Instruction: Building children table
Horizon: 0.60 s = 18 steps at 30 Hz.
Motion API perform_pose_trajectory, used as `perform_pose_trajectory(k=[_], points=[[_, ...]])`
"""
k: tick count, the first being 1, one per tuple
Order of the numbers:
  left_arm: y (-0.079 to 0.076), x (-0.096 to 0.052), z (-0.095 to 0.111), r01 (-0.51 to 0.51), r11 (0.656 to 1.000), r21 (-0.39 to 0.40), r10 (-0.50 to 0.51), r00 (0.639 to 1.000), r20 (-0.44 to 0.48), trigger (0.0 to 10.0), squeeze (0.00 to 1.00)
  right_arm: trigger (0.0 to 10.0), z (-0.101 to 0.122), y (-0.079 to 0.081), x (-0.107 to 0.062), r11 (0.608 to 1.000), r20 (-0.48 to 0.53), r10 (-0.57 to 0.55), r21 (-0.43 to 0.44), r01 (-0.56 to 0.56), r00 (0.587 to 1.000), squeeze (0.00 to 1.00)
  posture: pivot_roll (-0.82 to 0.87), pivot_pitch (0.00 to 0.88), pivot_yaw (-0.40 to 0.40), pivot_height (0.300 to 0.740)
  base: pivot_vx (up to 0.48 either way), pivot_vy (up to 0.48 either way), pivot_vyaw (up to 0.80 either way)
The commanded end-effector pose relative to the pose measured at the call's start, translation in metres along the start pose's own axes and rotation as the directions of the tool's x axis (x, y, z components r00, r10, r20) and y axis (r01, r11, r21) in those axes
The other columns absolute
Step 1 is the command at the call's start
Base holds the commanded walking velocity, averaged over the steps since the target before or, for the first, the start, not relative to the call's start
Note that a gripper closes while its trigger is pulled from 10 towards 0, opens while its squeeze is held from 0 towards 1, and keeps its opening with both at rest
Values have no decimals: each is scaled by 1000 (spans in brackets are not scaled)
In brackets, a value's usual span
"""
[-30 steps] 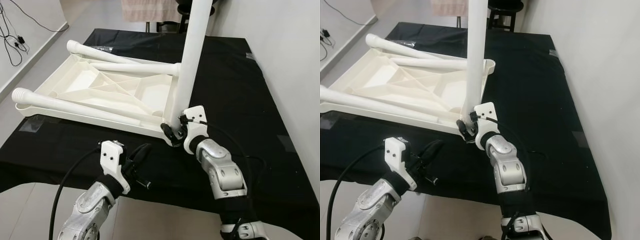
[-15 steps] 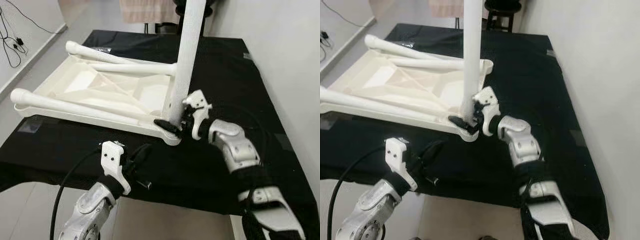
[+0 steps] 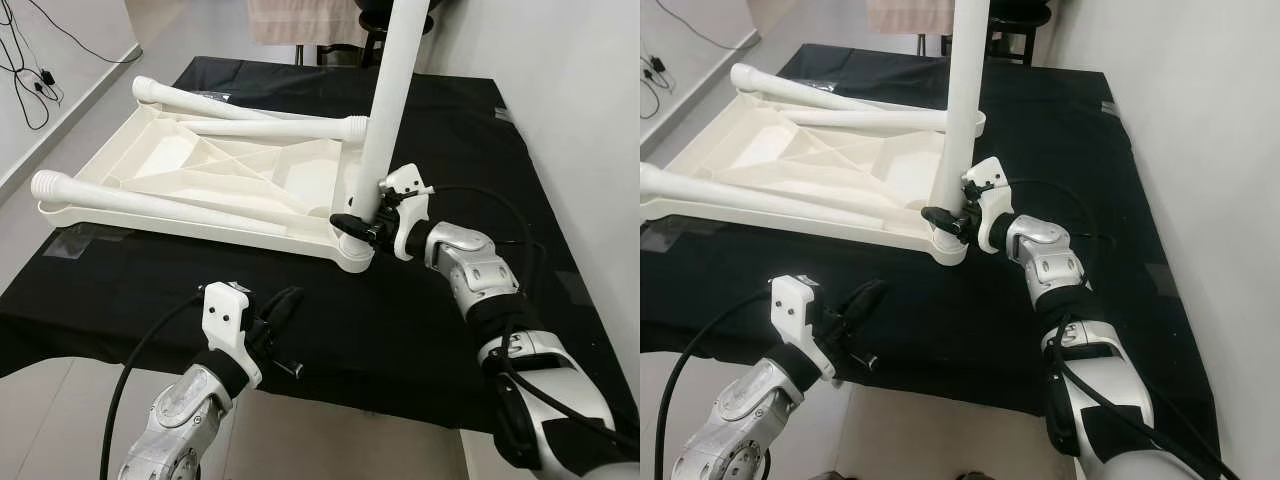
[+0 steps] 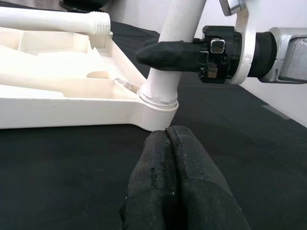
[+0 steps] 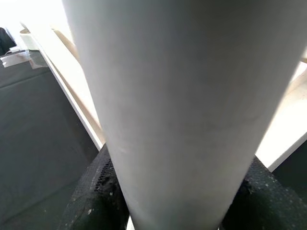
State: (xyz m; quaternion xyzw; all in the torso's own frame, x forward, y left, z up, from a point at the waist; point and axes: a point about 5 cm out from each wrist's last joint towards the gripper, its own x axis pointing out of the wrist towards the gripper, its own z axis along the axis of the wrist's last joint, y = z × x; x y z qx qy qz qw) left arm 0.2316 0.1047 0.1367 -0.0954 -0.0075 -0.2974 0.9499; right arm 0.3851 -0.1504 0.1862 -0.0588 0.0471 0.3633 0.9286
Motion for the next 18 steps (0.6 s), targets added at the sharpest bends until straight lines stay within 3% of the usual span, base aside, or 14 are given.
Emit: perform_pose_trajectory(k=[1,6,7,9,10,12,15,16,18], points=[[-1,-3,-2,-4,1000,-11,4,1000,-3,10000,0,0,-17,-9,-14,999,-46,-52,11,52,998,0,53,134,-55,740,0,0,0],[-1,-4,-2,-2,1000,-14,2,1000,-2,10000,0,0,-31,-19,-29,985,-100,-173,-19,172,980,0,47,135,-57,740,0,0,0],[0,-5,-3,-1,1000,-15,0,1000,-5,10000,0,0,-42,-19,-38,944,-133,-325,21,330,936,0,46,135,-55,740,0,0,0],[0,-5,-3,-1,1000,-15,0,1000,-5,10000,0,0,-42,-19,-38,944,-133,-325,21,330,936,0,46,135,-55,740,0,0,0],[0,-6,-3,1,1000,-15,-1,1000,-7,10000,0,0,-51,-18,-50,878,-155,-464,52,477,872,0,46,135,-55,740,0,0,0],[2,-7,-3,4,1000,-14,-4,1000,-13,10000,0,0,-66,16,-73,725,-181,-661,93,682,728,0,42,133,-45,740,0,0,0],[2,-7,-3,4,1000,-14,-4,1000,-13,10000,0,0,-66,16,-73,725,-181,-661,93,682,728,0,42,133,-45,740,0,0,0],[2,-8,-4,5,1000,-13,-5,1000,-16,10000,0,0,-66,31,-75,715,-168,-673,103,691,721,0,37,129,-43,740,0,0,0],[2,-7,-4,10,1000,-16,-10,1000,-19,10000,0,0,-61,48,-61,757,-142,-629,116,644,765,0,38,127,-44,740,0,0,0]])
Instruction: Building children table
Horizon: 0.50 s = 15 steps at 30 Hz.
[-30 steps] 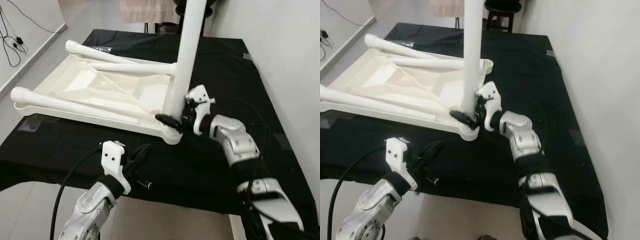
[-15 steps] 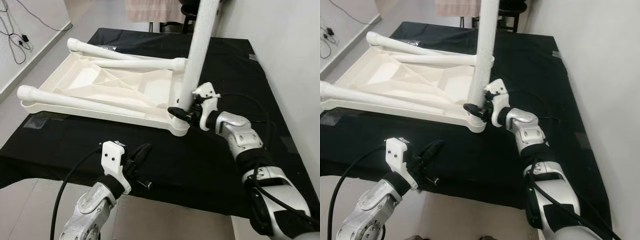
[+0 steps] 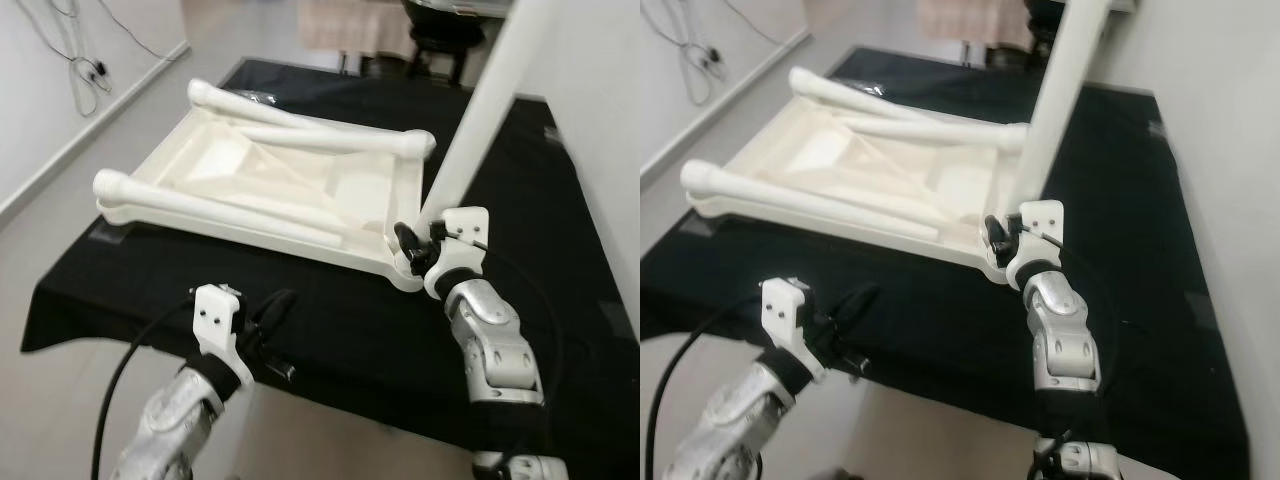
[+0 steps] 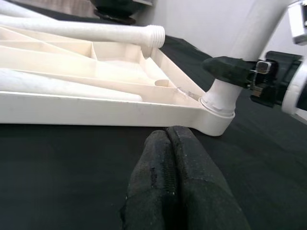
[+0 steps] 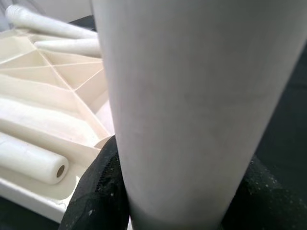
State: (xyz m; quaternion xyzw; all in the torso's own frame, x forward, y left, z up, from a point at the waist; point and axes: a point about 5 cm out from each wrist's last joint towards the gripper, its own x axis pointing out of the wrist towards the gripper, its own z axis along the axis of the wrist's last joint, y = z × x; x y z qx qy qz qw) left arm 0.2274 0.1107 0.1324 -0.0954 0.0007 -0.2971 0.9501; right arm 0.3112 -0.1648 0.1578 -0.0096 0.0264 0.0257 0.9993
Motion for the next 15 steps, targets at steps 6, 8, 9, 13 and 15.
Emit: perform_pose_trajectory(k=[6,8,9,13,15], points=[[0,1,0,0,1000,2,0,1000,0,10000,0,10000,-13,32,13,996,-116,94,11,-94,989,0,57,126,-44,740,0,0,0],[0,1,0,0,1000,2,0,1000,0,10000,0,10000,-13,32,13,996,-116,94,11,-94,989,0,57,126,-44,740,0,0,0],[0,1,0,0,1000,1,0,1000,-1,10000,0,10000,-7,35,15,993,-97,114,19,-113,989,0,57,126,-43,740,0,0,0],[0,1,0,2,1000,0,-2,1000,-1,10000,0,10000,4,40,15,989,-70,145,35,-143,987,1000,59,128,-40,740,0,0,0],[0,2,1,5,1000,-3,-5,1000,1,10000,0,10000,38,37,28,951,64,309,-18,-309,949,0,64,128,-41,740,0,0,0]])
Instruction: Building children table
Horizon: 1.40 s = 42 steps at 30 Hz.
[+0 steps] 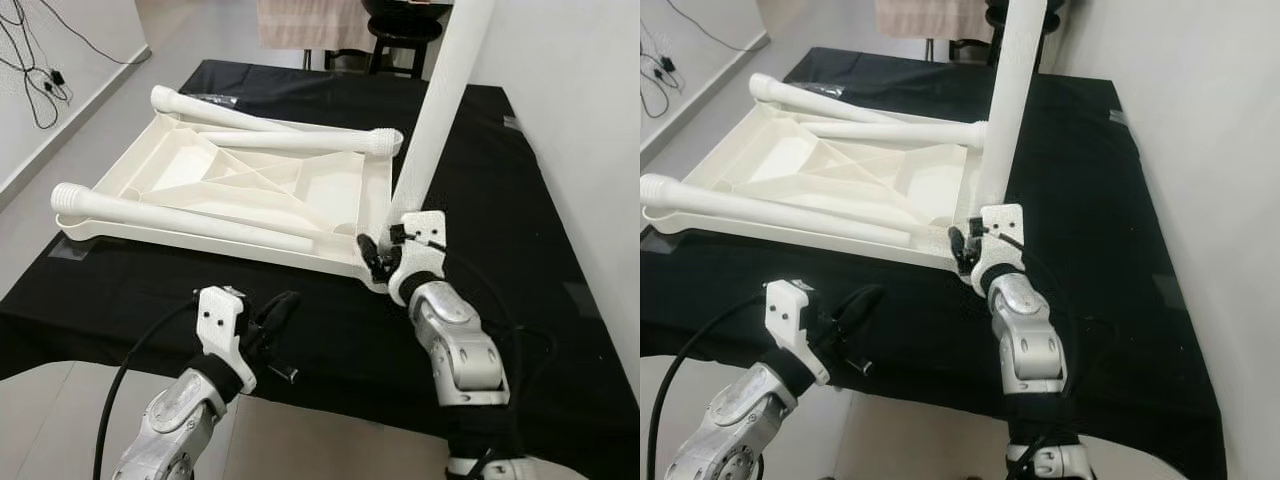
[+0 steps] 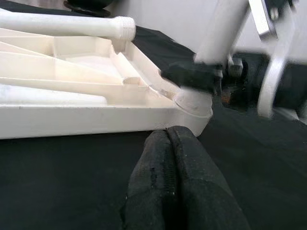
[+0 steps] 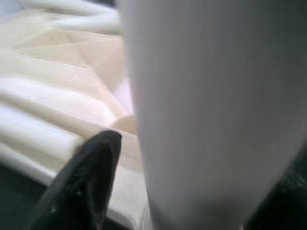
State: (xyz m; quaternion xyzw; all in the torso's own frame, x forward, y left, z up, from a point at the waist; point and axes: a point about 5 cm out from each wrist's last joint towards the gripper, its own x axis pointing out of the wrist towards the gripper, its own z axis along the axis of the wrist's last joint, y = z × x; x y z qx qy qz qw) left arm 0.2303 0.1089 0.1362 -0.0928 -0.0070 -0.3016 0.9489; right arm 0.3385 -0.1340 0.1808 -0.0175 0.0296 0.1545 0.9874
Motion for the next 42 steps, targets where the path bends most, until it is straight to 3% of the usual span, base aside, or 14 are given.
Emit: perform_pose_trajectory(k=[1,2,4,6,8,10,19,22,23,28,39,40,41,42], points=[[0,-1,-3,-6,1000,-13,5,1000,-11,10000,0,10000,29,3,6,991,123,134,-41,-130,983,0,64,128,-41,740,0,0,0],[0,-1,-3,-6,1000,-13,5,1000,-11,10000,0,10000,29,3,6,991,123,134,-41,-130,983,0,64,128,-41,740,0,0,0],[-1,0,-3,-6,1000,-14,6,1000,-8,10000,0,10000,48,-10,9,949,153,307,-128,-289,939,0,65,128,-49,740,0,0,0],[-1,0,-3,-6,1000,-14,6,1000,-8,10000,0,10000,48,-10,9,949,153,307,-128,-289,939,0,65,128,-49,740,0,0,0],[-2,0,-3,-7,1000,-15,7,1000,-5,10000,0,10000,48,-20,8,889,82,416,-245,-386,906,0,71,127,-50,740,0,0,0],[-2,1,-3,-7,1000,-16,7,1000,-4,10000,0,10000,46,-24,8,852,35,469,-280,-442,883,0,69,126,-54,740,0,0,0],[-3,2,-3,-7,1000,-19,7,1000,-1,10000,0,9686,38,-41,21,838,-27,508,-215,-501,861,0,74,125,-57,740,0,0,0],[-3,2,-3,-6,1000,-20,6,1000,-1,10000,0,9686,23,-40,25,821,-39,563,-84,-564,825,0,77,124,-56,740,0,0,0],[-3,2,-3,-5,1000,-21,5,1000,-1,10000,0,0,17,-38,27,812,-42,580,-46,-581,814,0,81,126,-54,740,0,0,0],[-4,2,-3,-5,1000,-21,5,1000,-1,10000,0,0,13,-35,30,790,-23,613,-15,-613,790,0,82,130,-54,740,0,0,0],[-5,1,-2,-6,1000,-23,6,1000,0,10000,0,0,11,-50,28,843,6,538,-26,-537,843,0,78,136,-54,740,0,0,0],[-3,0,-2,-7,1000,-24,7,1000,1,10000,0,0,-11,-60,21,941,-45,334,-43,-336,942,0,55,142,-53,740,0,0,0],[-3,0,-2,-7,1000,-24,7,1000,1,10000,0,0,-11,-60,21,941,-45,334,-43,-336,942,0,55,142,-53,740,0,0,0],[-2,-1,-1,-8,1000,-24,8,1000,1,10000,0,0,-22,-62,17,971,-74,225,-59,-230,971,0,54,144,-51,740,0,0,0]])
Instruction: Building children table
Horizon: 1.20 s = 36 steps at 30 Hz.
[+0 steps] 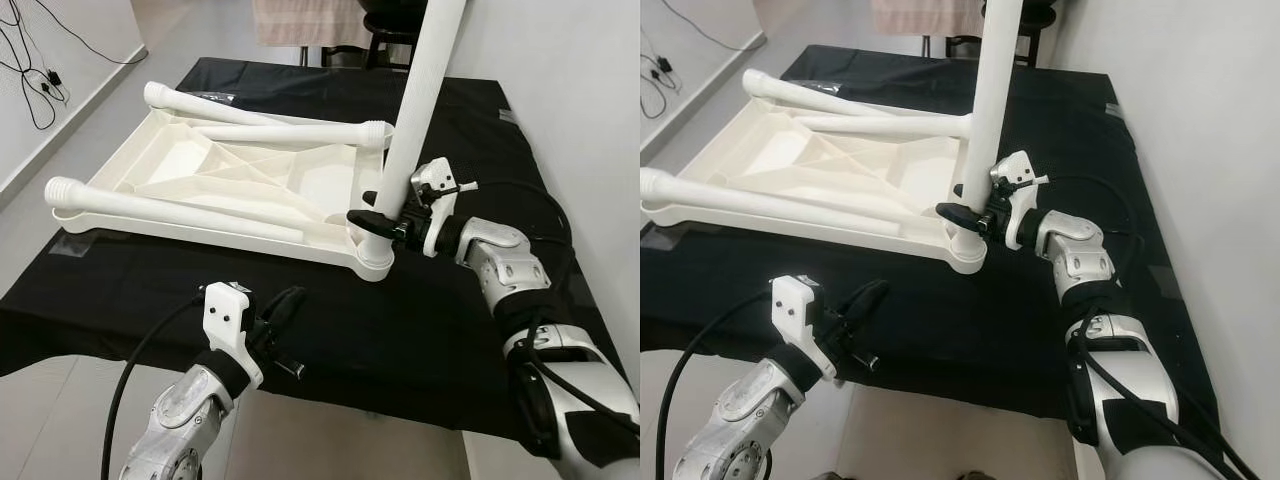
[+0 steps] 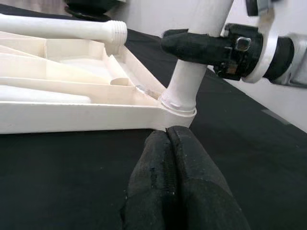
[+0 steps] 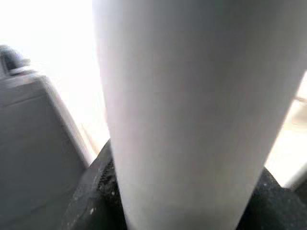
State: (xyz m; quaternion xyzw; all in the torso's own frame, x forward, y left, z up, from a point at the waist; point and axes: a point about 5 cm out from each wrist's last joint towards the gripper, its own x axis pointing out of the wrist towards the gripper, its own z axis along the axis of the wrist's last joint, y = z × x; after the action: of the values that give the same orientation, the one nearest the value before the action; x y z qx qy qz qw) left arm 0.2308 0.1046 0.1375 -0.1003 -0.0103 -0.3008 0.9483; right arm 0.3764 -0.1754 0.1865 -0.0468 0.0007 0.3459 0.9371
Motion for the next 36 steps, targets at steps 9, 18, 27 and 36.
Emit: perform_pose_trajectory(k=[9,18,27,36], points=[[5,-2,-2,-4,1000,-4,4,1000,-15,10000,0,0,-50,52,-23,868,-200,-491,-23,497,848,0,39,140,-48,740,0,0,0],[5,-1,-3,-24,1000,14,24,1000,-12,10000,0,10000,-36,35,-13,860,-171,-508,-39,509,844,1000,58,124,-64,740,0,0,0],[4,0,-6,5,1000,-5,-5,1000,-28,10000,0,10000,12,36,8,978,78,-207,4,207,975,0,59,105,-50,740,0,0,0],[2,1,-7,6,1000,-6,-6,1000,-28,10000,0,10000,20,24,14,1000,83,15,-14,-14,996,0,65,97,-53,740,0,0,0]])
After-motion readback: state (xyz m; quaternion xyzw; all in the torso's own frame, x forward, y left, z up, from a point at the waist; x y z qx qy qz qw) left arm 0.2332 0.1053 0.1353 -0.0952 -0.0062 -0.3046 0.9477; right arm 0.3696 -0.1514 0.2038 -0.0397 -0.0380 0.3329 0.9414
